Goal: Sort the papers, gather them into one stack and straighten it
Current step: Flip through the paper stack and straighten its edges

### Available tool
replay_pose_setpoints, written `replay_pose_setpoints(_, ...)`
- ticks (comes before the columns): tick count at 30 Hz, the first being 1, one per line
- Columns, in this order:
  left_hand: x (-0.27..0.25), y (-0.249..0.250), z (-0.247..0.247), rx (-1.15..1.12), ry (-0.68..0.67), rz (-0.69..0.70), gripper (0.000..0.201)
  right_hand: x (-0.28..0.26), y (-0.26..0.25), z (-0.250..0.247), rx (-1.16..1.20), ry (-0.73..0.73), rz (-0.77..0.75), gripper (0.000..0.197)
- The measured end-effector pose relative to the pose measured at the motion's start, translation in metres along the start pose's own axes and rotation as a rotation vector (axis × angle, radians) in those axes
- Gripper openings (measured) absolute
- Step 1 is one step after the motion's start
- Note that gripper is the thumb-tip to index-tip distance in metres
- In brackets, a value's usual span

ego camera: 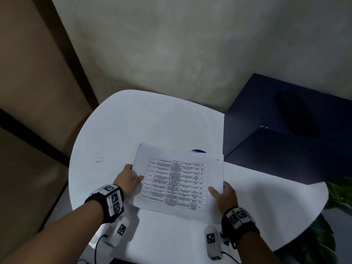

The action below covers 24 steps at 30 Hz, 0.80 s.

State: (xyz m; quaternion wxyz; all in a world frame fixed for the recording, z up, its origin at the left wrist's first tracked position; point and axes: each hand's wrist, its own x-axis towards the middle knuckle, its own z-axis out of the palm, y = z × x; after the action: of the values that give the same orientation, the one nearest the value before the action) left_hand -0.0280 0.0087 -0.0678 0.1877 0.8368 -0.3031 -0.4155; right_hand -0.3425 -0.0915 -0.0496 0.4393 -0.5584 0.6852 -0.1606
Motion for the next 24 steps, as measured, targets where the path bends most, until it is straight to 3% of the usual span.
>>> replay_pose_setpoints(3, -0.002, 0.02, -0.013, 0.253, 0.166, 0.155, 0.104, -0.011, -0.031, -0.014, -0.032, 0.041, -0.16, 0.027)
replay_pose_setpoints(4, -0.007, 0.035, -0.02, 0.298, 0.247, 0.292, 0.117, -0.016, -0.044, -0.02, -0.057, 0.039, -0.237, 0.027)
replay_pose_setpoints(6, -0.016, 0.075, -0.039, 0.308, 0.268, 0.559, 0.124, -0.028, -0.074, -0.036, -0.128, 0.012, -0.423, 0.025)
replay_pose_setpoints(8, -0.023, 0.112, -0.059, 0.243, 0.134, 0.714, 0.097, -0.038, -0.108, -0.051, -0.237, 0.004, -0.624, 0.021)
replay_pose_setpoints(10, -0.027, 0.137, -0.074, 0.094, -0.054, 0.77, 0.039, -0.043, -0.134, -0.063, -0.299, 0.097, -0.739, 0.025)
replay_pose_setpoints(11, -0.028, 0.141, -0.08, -0.003, -0.117, 0.773, 0.02, -0.042, -0.14, -0.066, -0.233, 0.182, -0.737, 0.031)
replay_pose_setpoints(13, -0.036, 0.143, -0.088, -0.156, -0.097, 0.728, 0.017, -0.035, -0.139, -0.067, 0.139, 0.299, -0.6, 0.059)
replay_pose_setpoints(15, -0.039, 0.138, -0.092, -0.34, -0.031, 0.679, 0.016, -0.029, -0.132, -0.059, 0.57, 0.205, -0.439, 0.085)
replay_pose_setpoints(16, -0.042, 0.136, -0.093, -0.437, -0.024, 0.663, 0.016, -0.03, -0.132, -0.053, 0.739, 0.109, -0.382, 0.087)
replay_pose_setpoints(18, -0.048, 0.138, -0.091, -0.585, 0.002, 0.654, 0.02, -0.036, -0.14, -0.045, 0.883, -0.018, -0.36, 0.065)
replay_pose_setpoints(20, -0.056, 0.142, -0.083, -0.612, 0.109, 0.689, 0.023, -0.042, -0.154, -0.043, 0.804, 0.052, -0.426, 0.028)
replay_pose_setpoints(23, -0.067, 0.132, -0.059, -0.573, 0.338, 0.73, 0.02, -0.048, -0.155, -0.037, 0.717, 0.163, -0.506, 0.02)
replay_pose_setpoints(24, -0.066, 0.123, -0.051, -0.543, 0.333, 0.724, 0.026, -0.051, -0.15, -0.032, 0.669, 0.185, -0.492, 0.021)
